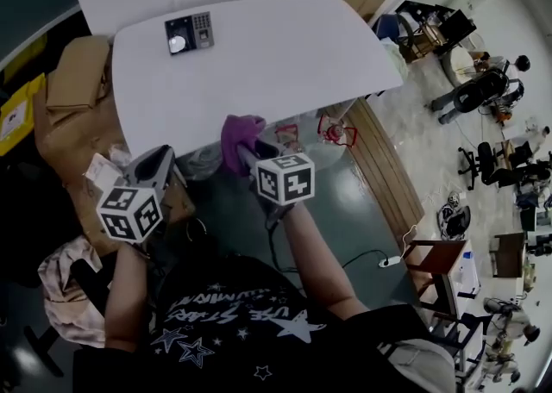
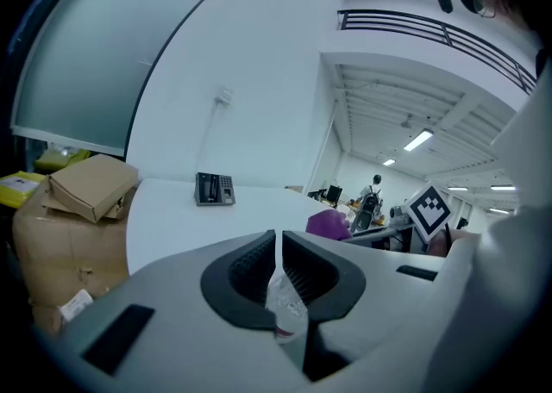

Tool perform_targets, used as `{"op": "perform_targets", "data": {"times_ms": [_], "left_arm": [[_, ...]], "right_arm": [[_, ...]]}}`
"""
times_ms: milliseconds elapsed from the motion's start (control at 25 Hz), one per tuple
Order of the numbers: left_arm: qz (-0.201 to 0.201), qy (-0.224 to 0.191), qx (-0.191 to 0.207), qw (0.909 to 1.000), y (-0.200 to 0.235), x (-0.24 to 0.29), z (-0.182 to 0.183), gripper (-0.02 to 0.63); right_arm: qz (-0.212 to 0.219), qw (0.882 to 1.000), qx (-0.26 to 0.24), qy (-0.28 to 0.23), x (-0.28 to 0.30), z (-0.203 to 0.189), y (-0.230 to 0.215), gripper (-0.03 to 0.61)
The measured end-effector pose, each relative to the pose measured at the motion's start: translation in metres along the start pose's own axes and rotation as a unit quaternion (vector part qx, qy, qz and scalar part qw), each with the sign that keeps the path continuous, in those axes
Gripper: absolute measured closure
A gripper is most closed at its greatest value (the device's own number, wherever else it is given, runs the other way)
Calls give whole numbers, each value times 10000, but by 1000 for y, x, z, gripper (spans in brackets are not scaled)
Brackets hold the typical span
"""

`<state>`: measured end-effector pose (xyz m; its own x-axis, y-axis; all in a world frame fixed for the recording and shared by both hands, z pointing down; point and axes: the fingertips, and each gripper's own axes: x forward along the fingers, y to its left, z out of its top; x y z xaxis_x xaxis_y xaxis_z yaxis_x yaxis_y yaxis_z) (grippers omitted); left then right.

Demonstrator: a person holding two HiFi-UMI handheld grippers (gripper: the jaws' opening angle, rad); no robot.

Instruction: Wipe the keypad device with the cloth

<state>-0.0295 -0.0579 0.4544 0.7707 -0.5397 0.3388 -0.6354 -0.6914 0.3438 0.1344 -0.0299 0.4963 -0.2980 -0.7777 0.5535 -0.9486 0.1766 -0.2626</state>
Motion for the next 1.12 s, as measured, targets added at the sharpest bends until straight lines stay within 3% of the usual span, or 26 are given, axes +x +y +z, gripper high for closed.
{"op": "perform_targets", "data": {"times_ms": [680, 1120], "left_arm": [[-99, -97, 217, 9997, -96, -26, -31, 583], [-88, -96, 288, 9995, -125, -42, -47, 583]], "right_arm": [[185, 9996, -22, -229, -97, -44, -4, 479], [289, 9994, -73, -202, -125, -67, 2, 479]]}}
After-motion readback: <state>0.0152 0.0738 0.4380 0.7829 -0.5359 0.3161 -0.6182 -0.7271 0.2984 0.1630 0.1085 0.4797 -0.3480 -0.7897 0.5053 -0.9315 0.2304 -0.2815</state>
